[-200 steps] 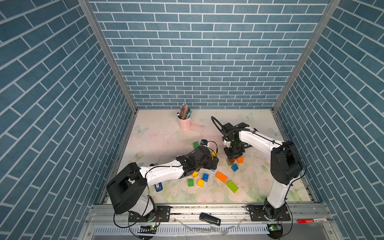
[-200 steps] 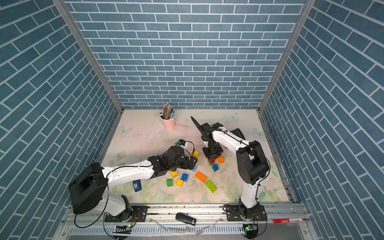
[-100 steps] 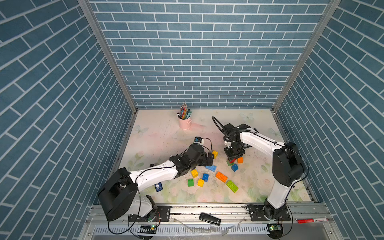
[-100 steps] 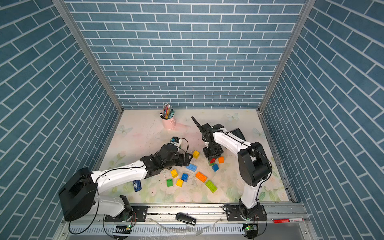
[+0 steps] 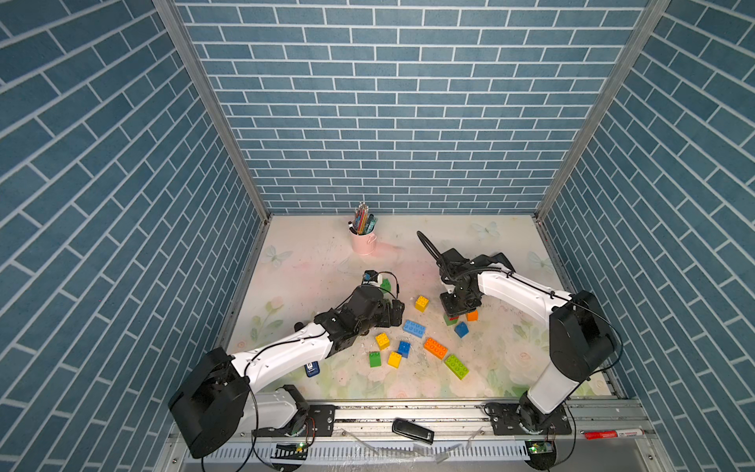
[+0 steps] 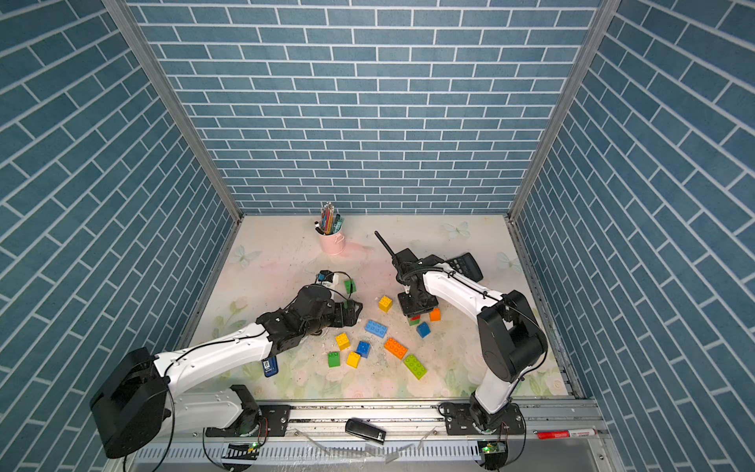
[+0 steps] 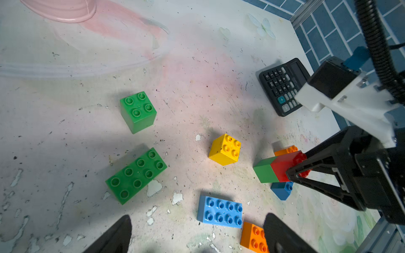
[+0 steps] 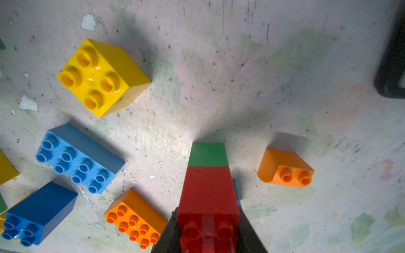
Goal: Assemble a fork with lego
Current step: Assemble the lego brick with the lego brick.
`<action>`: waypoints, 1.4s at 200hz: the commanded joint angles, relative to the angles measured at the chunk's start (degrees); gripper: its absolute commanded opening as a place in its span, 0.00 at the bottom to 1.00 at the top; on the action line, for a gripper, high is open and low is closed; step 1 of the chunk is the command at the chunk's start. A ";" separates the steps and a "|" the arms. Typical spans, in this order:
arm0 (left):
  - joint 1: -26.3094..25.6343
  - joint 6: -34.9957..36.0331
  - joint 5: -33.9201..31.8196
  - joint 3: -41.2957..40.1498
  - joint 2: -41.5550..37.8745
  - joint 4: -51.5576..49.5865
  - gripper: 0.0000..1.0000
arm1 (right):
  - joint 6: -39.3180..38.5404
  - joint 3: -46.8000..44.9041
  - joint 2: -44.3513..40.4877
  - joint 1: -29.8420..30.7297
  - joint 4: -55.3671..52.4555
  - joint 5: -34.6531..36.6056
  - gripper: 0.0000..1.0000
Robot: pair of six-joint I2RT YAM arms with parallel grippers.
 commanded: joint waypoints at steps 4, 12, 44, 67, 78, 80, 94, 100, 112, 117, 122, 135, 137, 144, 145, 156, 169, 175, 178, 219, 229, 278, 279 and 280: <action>0.23 0.10 0.03 -0.61 0.30 0.18 0.95 | 3.36 -7.20 2.50 0.85 11.59 2.45 0.00; 0.23 0.10 0.13 -0.52 0.57 0.27 0.95 | 3.75 -8.39 1.72 0.89 12.96 2.69 0.00; 0.23 0.00 1.00 0.00 1.68 1.28 0.95 | 5.05 -12.84 -1.09 1.36 17.45 3.13 0.00; 0.23 -0.14 1.84 0.26 2.61 2.12 0.95 | 5.03 -13.20 -2.99 1.63 16.52 3.33 0.00; 0.23 -0.29 2.15 0.50 2.95 2.34 0.95 | 4.59 -12.05 -3.38 1.76 14.63 2.93 0.00; 0.23 -0.25 2.15 0.51 2.99 2.35 0.95 | 4.51 -11.87 -3.45 1.80 14.21 2.84 0.00; 0.28 -0.32 2.07 0.71 2.86 2.19 0.95 | 3.75 -10.70 -4.21 2.28 11.95 1.44 0.00; 0.32 -0.30 1.94 0.75 2.70 1.91 0.95 | 3.54 -10.25 -4.56 2.49 11.06 0.54 0.00; 0.56 -0.26 1.89 0.70 2.26 1.63 0.95 | 3.19 -9.91 -5.25 3.31 9.86 -0.84 0.00; 0.66 -0.32 1.89 0.50 2.04 1.51 0.95 | 3.01 -9.78 -5.48 3.71 9.59 -1.56 0.00; 0.80 -0.39 1.89 0.31 1.91 1.49 0.95 | 2.86 -9.57 -5.53 4.14 9.25 -1.93 0.00; 1.35 -0.66 1.93 -0.46 0.98 1.33 0.95 | 2.56 -8.79 -5.24 5.34 9.08 -2.43 0.00; 1.43 -0.67 1.95 -0.61 0.82 1.31 0.95 | 2.55 -8.64 -5.13 5.57 9.08 -2.43 0.00; 1.83 -0.93 2.02 -1.14 0.40 1.23 0.95 | 2.38 -7.99 -4.56 6.26 9.31 -2.48 0.00; 1.86 -0.98 2.04 -1.22 0.27 1.23 0.95 | 2.33 -7.85 -4.46 6.37 9.33 -2.49 0.00; 2.31 -1.03 2.02 -1.93 -0.72 0.82 0.95 | 2.19 -6.55 -3.01 7.54 9.69 -2.20 0.00; 2.64 -1.07 1.80 -2.36 -1.91 -0.12 0.95 | 2.20 -5.08 -1.35 8.93 10.37 -1.90 0.00; 2.85 -1.06 1.67 -2.53 -2.52 -0.49 0.95 | 2.20 -4.33 -0.67 9.52 10.79 -1.88 0.00; 2.87 -1.09 1.63 -2.63 -2.70 -0.79 0.95 | 2.20 -4.00 -0.39 9.83 10.88 -1.80 0.00; 3.13 -0.15 0.89 -2.37 -4.41 -3.32 0.95 | 2.40 -1.57 2.18 11.57 11.87 -1.72 0.00; 3.18 0.00 0.79 -2.32 -4.44 -3.49 0.95 | 2.29 -1.32 2.15 11.61 11.90 -1.46 0.02; 3.22 0.12 1.00 -1.84 -4.15 -2.98 0.95 | 1.68 0.25 -0.12 11.67 12.11 -1.50 0.58; 3.22 0.12 1.00 -1.84 -4.12 -2.98 0.95 | 1.68 0.22 -0.26 11.66 12.14 -1.47 0.58; 3.18 0.12 1.01 -1.79 -4.15 -2.98 0.95 | 1.67 0.26 -0.33 11.66 12.15 -1.45 0.59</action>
